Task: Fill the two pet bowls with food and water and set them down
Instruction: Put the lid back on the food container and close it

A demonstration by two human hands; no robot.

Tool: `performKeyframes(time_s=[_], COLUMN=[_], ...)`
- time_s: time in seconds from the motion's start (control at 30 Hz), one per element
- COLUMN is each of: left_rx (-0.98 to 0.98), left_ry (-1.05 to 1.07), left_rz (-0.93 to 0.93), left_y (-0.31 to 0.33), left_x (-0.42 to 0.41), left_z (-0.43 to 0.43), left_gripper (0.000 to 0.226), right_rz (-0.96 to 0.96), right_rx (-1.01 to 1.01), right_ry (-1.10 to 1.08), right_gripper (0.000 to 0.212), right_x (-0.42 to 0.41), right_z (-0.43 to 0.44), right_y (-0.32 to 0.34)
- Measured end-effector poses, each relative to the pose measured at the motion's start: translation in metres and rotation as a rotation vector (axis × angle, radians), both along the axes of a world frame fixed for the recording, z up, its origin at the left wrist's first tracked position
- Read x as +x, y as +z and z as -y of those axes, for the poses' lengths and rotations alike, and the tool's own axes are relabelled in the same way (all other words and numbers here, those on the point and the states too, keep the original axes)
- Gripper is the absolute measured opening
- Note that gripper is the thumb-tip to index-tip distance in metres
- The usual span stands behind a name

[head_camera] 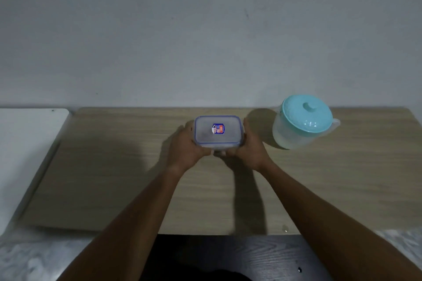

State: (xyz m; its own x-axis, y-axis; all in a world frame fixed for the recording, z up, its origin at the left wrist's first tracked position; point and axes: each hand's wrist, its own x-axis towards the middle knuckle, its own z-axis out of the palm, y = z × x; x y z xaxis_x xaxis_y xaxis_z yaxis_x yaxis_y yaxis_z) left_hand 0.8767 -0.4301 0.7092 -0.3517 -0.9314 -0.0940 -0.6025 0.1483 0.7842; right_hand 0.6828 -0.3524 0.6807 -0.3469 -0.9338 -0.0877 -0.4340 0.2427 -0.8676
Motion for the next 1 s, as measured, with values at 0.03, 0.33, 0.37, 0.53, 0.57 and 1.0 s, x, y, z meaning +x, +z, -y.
performKeyframes(time_s=[0.03,0.33,0.37,0.53,0.57,1.0], left_rx=[0.021,0.182,0.178,0.154,0.142,0.063], left_ry=[0.048,0.263,0.264,0.242,0.237,0.089], left_rz=[-0.058,-0.26,-0.271,-0.277,-0.264,-0.248], left_y=[-0.001,0.001,0.003,0.008,0.008,0.019], left_x=[-0.001,0.002,0.004,0.02,0.024,0.089], left_z=[-0.008,-0.044,-0.053,-0.091,-0.097,-0.187], left_gripper=[0.075,0.068,0.067,0.067,0.069,0.064], right_rz=[0.03,0.101,0.107,0.113,0.112,0.122], right_rx=[-0.013,-0.062,-0.061,-0.077,-0.081,-0.122], right_ry=[-0.064,-0.134,-0.126,-0.125,-0.136,-0.218], right_gripper=[0.083,0.081,0.082,0.081,0.08,0.073], right_x=[0.005,0.02,0.021,0.031,0.034,0.098], right_z=[-0.007,-0.043,-0.049,-0.084,-0.093,-0.212], right_y=[-0.003,0.004,0.004,0.013,0.016,0.032])
